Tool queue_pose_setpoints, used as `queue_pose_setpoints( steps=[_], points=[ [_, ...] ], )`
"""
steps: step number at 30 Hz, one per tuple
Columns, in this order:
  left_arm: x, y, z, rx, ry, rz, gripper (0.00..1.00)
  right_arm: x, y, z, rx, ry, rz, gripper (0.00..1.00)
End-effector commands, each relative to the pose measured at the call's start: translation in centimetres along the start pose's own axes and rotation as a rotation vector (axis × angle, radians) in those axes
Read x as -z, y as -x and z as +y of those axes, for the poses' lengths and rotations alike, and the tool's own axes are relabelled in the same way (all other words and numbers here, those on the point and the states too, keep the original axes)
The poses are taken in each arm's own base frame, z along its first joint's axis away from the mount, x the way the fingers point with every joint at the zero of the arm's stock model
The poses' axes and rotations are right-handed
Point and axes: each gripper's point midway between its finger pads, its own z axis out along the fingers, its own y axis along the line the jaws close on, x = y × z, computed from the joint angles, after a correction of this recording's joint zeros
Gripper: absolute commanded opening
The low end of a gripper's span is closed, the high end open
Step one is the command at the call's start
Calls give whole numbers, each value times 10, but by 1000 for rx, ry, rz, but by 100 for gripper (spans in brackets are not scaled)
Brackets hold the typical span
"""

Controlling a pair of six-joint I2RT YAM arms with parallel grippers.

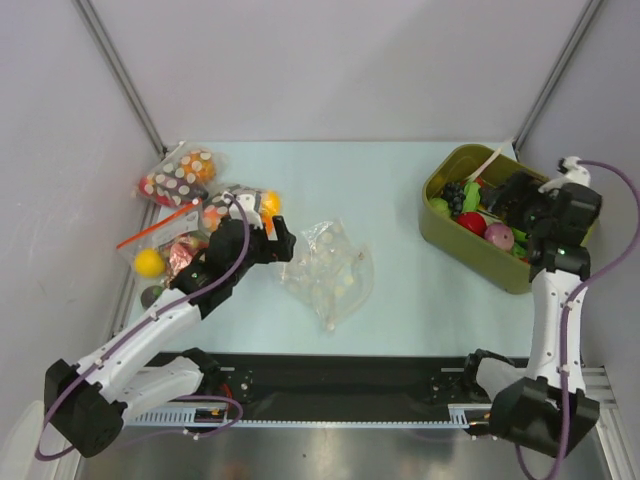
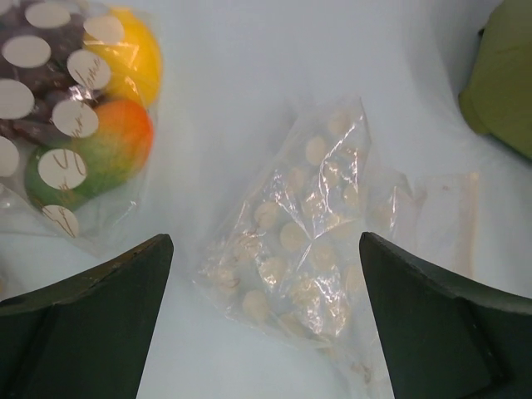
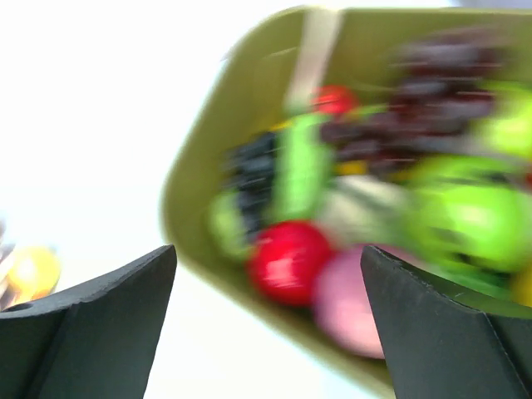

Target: Open the zip-top bag and remove the fake food

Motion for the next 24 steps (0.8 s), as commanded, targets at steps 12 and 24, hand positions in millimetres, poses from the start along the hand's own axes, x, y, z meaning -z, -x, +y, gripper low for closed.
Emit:
queue_pose_setpoints(
  steps=[12, 24],
  points=[
    [57, 98, 3, -30, 85, -175, 100, 45, -45, 158, 195, 375, 87, 100],
    [80, 125, 9, -51, 125, -228, 100, 68, -56, 173, 231, 452, 97, 100]
  ],
)
